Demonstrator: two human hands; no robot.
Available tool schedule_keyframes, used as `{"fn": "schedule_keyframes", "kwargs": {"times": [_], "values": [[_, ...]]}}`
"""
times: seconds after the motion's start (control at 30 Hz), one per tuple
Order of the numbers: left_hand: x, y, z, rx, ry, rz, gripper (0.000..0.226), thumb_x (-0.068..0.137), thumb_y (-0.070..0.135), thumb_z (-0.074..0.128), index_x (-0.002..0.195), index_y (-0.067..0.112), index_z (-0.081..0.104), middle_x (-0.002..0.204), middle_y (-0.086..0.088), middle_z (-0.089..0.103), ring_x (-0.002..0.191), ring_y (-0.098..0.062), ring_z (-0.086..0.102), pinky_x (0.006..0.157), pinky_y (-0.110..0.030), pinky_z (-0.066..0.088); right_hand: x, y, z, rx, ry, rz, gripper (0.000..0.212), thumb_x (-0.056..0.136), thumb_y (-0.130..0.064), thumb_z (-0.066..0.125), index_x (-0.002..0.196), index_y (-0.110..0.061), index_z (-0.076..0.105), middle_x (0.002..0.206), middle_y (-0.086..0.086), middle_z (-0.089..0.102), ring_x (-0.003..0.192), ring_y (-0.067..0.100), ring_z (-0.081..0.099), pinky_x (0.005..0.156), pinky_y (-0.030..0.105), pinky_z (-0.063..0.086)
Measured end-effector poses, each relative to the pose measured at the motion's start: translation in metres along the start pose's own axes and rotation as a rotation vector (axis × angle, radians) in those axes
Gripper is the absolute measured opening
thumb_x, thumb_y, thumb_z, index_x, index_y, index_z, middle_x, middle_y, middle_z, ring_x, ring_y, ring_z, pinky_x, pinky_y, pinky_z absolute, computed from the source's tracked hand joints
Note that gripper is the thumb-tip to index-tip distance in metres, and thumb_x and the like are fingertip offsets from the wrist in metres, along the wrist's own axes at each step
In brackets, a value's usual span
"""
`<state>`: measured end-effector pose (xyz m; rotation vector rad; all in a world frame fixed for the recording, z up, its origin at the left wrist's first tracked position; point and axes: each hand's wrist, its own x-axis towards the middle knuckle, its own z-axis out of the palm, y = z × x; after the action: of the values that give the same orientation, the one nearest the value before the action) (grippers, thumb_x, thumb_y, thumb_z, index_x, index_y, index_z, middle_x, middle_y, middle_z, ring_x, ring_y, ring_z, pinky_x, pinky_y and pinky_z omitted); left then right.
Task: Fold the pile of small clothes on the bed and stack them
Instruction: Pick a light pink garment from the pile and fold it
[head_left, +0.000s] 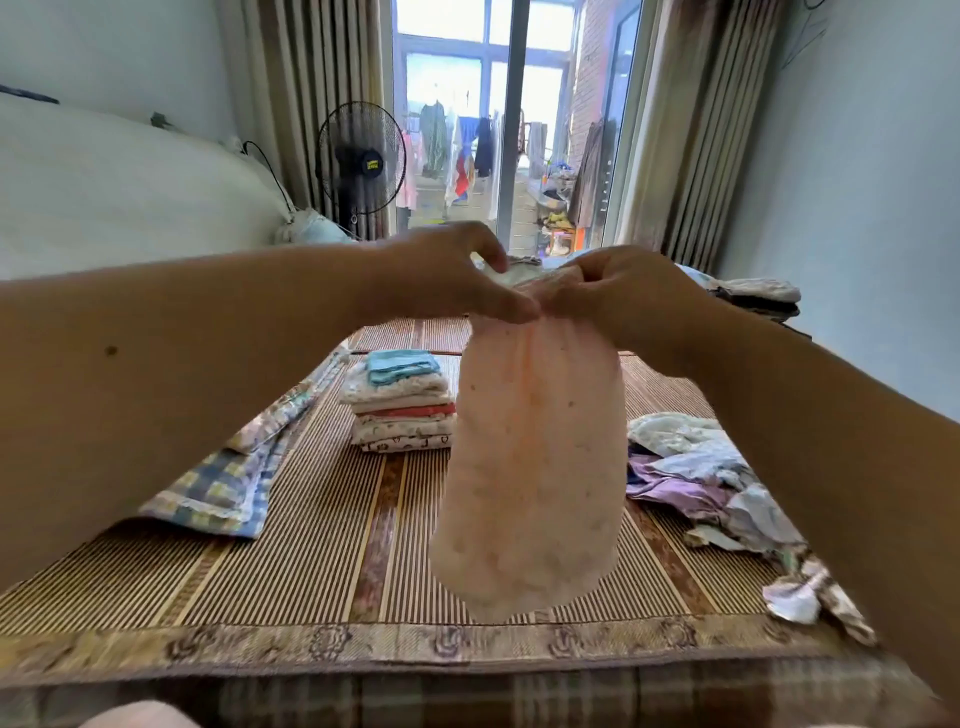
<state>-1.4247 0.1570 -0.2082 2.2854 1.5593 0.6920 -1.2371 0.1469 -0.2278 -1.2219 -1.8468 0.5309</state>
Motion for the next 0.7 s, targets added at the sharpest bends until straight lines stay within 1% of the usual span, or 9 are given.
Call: {"fn": "schedule_keyframes", "kwargs": {"times": [0.07, 0.13, 0.2, 0.27, 0.37, 0.47, 0.57, 0.63, 0.7], "values": [[0.001, -0.016, 0.007, -0.097, -0.202, -0.003, 0.068, 0.065, 0.05, 0.081, 0.123, 0.028, 0.054, 0.115, 0.005, 0.062, 0.105, -0.014, 0.059, 0.092, -0.032, 0.048, 0.003, 0.006, -0.008, 0.14, -0.118, 0.039, 0.026, 0.089, -0.019, 0.065, 0.099, 0.005, 0.067, 0.081, 0.019, 0.065, 0.065, 0.016, 0.059, 0.061, 0.029, 0.055], [0.001, -0.028, 0.017, -0.285, -0.377, -0.019, 0.044, 0.074, 0.031, 0.074, 0.116, 0.025, 0.061, 0.113, 0.007, 0.067, 0.107, -0.012, 0.06, 0.089, -0.032, 0.045, 0.006, 0.013, -0.014, 0.281, -0.242, 0.096, 0.017, 0.09, -0.014, 0.063, 0.1, -0.001, 0.069, 0.09, 0.015, 0.069, 0.075, 0.019, 0.065, 0.073, 0.033, 0.06], [0.008, -0.038, 0.025, -0.438, -0.394, -0.069, 0.012, 0.084, 0.017, 0.067, 0.094, 0.024, 0.067, 0.098, 0.007, 0.069, 0.095, -0.012, 0.06, 0.085, -0.035, 0.04, 0.01, 0.023, -0.018, 0.311, -0.294, 0.146, 0.013, 0.089, -0.012, 0.062, 0.098, -0.007, 0.069, 0.09, 0.008, 0.07, 0.08, 0.018, 0.066, 0.079, 0.034, 0.059], [0.02, -0.048, 0.032, -0.455, -0.333, -0.11, 0.009, 0.079, 0.013, 0.069, 0.082, 0.02, 0.064, 0.082, 0.004, 0.062, 0.078, -0.012, 0.052, 0.067, -0.03, 0.035, 0.015, 0.036, -0.018, 0.179, -0.266, 0.187, 0.012, 0.089, -0.017, 0.064, 0.096, -0.01, 0.069, 0.083, 0.002, 0.068, 0.071, 0.012, 0.061, 0.068, 0.029, 0.057], [0.04, -0.056, 0.045, -0.249, -0.286, -0.203, 0.01, 0.077, 0.016, 0.067, 0.086, 0.015, 0.063, 0.075, -0.001, 0.047, 0.064, -0.012, 0.037, 0.052, -0.025, 0.025, 0.027, 0.058, -0.005, -0.141, -0.204, 0.241, 0.015, 0.085, -0.032, 0.07, 0.085, -0.016, 0.07, 0.068, 0.0, 0.052, 0.058, 0.012, 0.038, 0.047, 0.023, 0.028], [0.063, -0.063, 0.064, -0.179, -0.207, -0.288, 0.01, 0.085, 0.016, 0.067, 0.082, 0.009, 0.061, 0.065, -0.004, 0.05, 0.051, -0.012, 0.042, 0.044, -0.022, 0.033, 0.045, 0.081, 0.017, -0.134, -0.123, 0.297, 0.019, 0.088, -0.031, 0.067, 0.09, -0.013, 0.067, 0.071, 0.004, 0.058, 0.058, 0.015, 0.05, 0.046, 0.025, 0.04], [0.085, -0.069, 0.077, -0.231, -0.066, -0.323, 0.012, 0.086, 0.017, 0.069, 0.087, 0.005, 0.067, 0.077, -0.006, 0.069, 0.065, -0.014, 0.065, 0.062, -0.025, 0.055, 0.064, 0.102, 0.033, -0.036, -0.014, 0.243, 0.015, 0.09, -0.026, 0.065, 0.092, -0.011, 0.067, 0.087, 0.01, 0.069, 0.076, 0.022, 0.068, 0.072, 0.038, 0.059], [0.098, -0.072, 0.08, -0.254, 0.048, -0.27, 0.018, 0.085, 0.025, 0.071, 0.086, 0.007, 0.068, 0.083, -0.008, 0.073, 0.073, -0.015, 0.068, 0.072, -0.031, 0.059, 0.074, 0.111, 0.034, -0.131, 0.065, 0.177, 0.015, 0.09, -0.025, 0.064, 0.094, -0.011, 0.069, 0.093, 0.012, 0.07, 0.089, 0.029, 0.066, 0.083, 0.044, 0.055], [0.103, -0.072, 0.081, -0.195, 0.16, -0.18, 0.03, 0.085, 0.037, 0.07, 0.079, 0.008, 0.069, 0.08, -0.007, 0.073, 0.074, -0.019, 0.067, 0.077, -0.036, 0.057, 0.079, 0.116, 0.033, -0.204, 0.113, 0.144, 0.02, 0.091, -0.026, 0.061, 0.1, -0.01, 0.068, 0.097, 0.011, 0.068, 0.093, 0.029, 0.062, 0.082, 0.041, 0.05]]}}
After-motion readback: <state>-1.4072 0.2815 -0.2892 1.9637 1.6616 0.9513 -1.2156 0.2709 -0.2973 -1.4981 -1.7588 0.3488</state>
